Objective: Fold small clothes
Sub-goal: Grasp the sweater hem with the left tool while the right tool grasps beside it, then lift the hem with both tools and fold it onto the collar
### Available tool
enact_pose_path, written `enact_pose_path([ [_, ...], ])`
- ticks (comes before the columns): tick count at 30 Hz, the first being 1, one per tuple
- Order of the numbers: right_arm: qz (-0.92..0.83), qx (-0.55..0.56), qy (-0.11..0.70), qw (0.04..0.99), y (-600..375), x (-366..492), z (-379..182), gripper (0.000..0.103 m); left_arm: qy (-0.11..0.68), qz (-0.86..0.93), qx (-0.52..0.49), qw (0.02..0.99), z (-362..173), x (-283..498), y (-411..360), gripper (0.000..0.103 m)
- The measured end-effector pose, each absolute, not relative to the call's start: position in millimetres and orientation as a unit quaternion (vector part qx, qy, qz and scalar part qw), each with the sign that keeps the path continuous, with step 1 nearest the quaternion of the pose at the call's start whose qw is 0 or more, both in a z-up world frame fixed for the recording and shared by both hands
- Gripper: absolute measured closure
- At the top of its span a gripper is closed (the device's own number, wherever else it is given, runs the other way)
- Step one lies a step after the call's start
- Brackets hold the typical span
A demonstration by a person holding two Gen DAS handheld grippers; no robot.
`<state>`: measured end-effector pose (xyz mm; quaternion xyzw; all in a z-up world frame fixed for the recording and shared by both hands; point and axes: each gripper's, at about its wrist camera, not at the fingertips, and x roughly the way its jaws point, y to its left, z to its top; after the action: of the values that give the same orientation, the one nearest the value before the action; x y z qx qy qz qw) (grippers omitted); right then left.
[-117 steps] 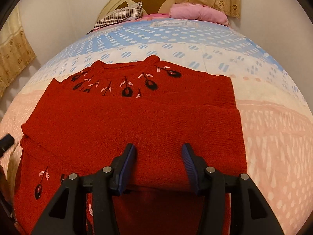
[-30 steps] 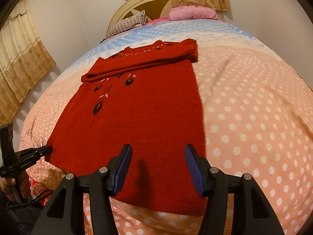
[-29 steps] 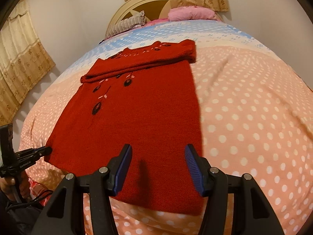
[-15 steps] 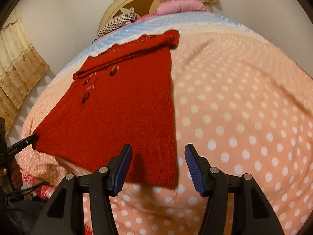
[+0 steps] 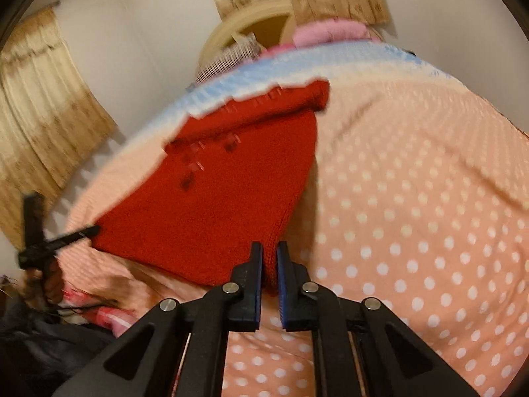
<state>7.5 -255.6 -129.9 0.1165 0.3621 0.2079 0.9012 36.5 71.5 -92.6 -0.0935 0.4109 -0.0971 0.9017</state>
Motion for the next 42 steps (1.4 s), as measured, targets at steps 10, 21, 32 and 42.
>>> enact_pose_path([
  [10,0.23,0.198,0.355,0.884,-270,21,-127,0.096,0.434,-0.095,-0.082,0.892,-99,59,78,0.096],
  [21,0.233,0.206,0.28,0.908,-273,54,-58,0.096,0.375,-0.116,-0.119,0.912,-49,99,85,0.096],
  [32,0.216,0.21,0.262,0.917,-264,108,-30,0.096,0.348,-0.115,-0.146,0.919,-27,154,103,0.096],
  [42,0.203,0.188,0.243,0.93,-253,178,10,0.096,0.33,-0.102,-0.146,0.927,-7,214,113,0.096],
])
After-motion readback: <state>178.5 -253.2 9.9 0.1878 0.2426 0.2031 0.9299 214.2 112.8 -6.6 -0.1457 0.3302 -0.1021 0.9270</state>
